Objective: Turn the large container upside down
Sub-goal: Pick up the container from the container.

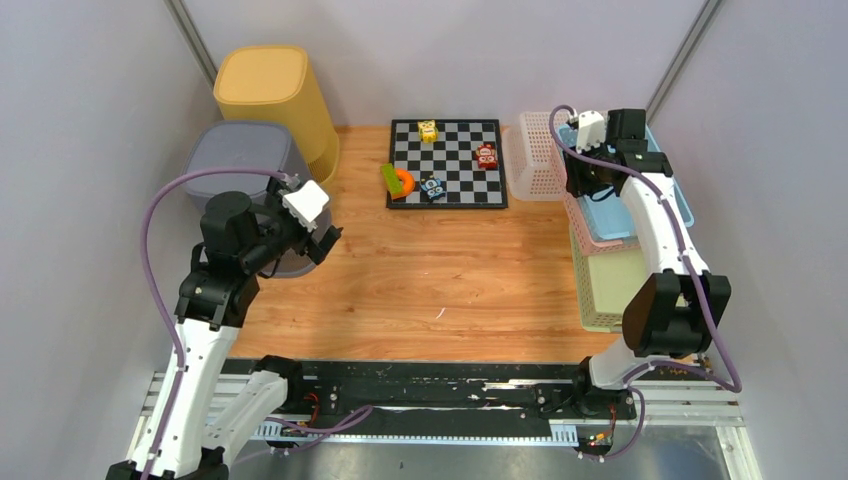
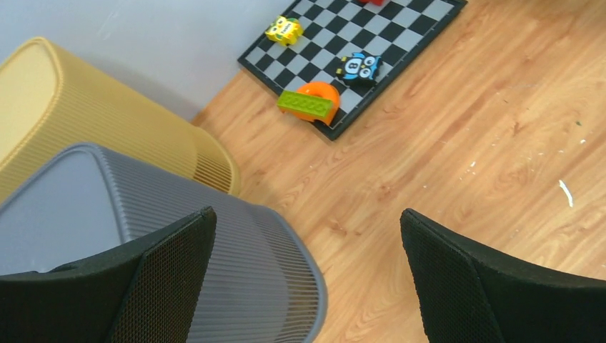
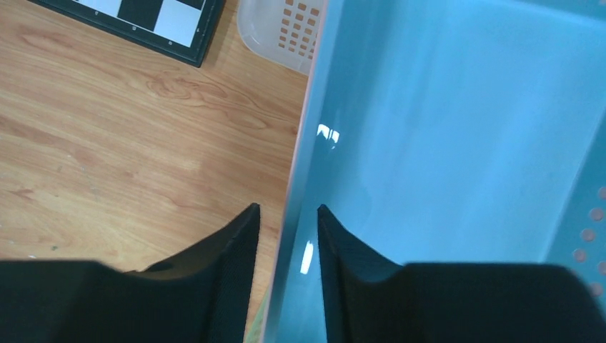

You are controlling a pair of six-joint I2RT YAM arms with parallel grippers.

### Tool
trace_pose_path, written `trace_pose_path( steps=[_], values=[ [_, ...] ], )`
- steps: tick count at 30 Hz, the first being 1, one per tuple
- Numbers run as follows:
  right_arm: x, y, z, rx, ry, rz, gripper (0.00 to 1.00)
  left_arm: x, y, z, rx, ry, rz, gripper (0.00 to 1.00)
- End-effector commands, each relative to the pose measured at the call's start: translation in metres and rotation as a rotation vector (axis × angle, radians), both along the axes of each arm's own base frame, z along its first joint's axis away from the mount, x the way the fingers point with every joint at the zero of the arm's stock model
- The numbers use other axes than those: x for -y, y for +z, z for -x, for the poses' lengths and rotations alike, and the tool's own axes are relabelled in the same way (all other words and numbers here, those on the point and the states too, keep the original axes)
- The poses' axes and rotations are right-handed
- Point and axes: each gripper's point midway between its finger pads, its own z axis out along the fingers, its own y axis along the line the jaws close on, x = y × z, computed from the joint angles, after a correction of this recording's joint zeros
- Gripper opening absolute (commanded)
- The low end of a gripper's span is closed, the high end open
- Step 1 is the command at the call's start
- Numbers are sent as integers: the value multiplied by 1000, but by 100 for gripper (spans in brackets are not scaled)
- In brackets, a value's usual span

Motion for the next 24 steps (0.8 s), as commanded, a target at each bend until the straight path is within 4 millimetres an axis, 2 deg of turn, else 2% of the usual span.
trace_pose_path(
  steps=[1,3,10,24],
  values=[
    [11,4,-10,11,-44,-4,33,9,-6,10,-25,-60,19,100],
    [13,3,-11,9,-49,-1,24,10,-7,11,-30,-62,22,100],
    [21,4,-13,15,-73,34,3,11,-8,11,-32,-65,26,100],
    [34,54,-11,143,-131,92,2,12,-10,12,-41,-71,30,100]
  ],
)
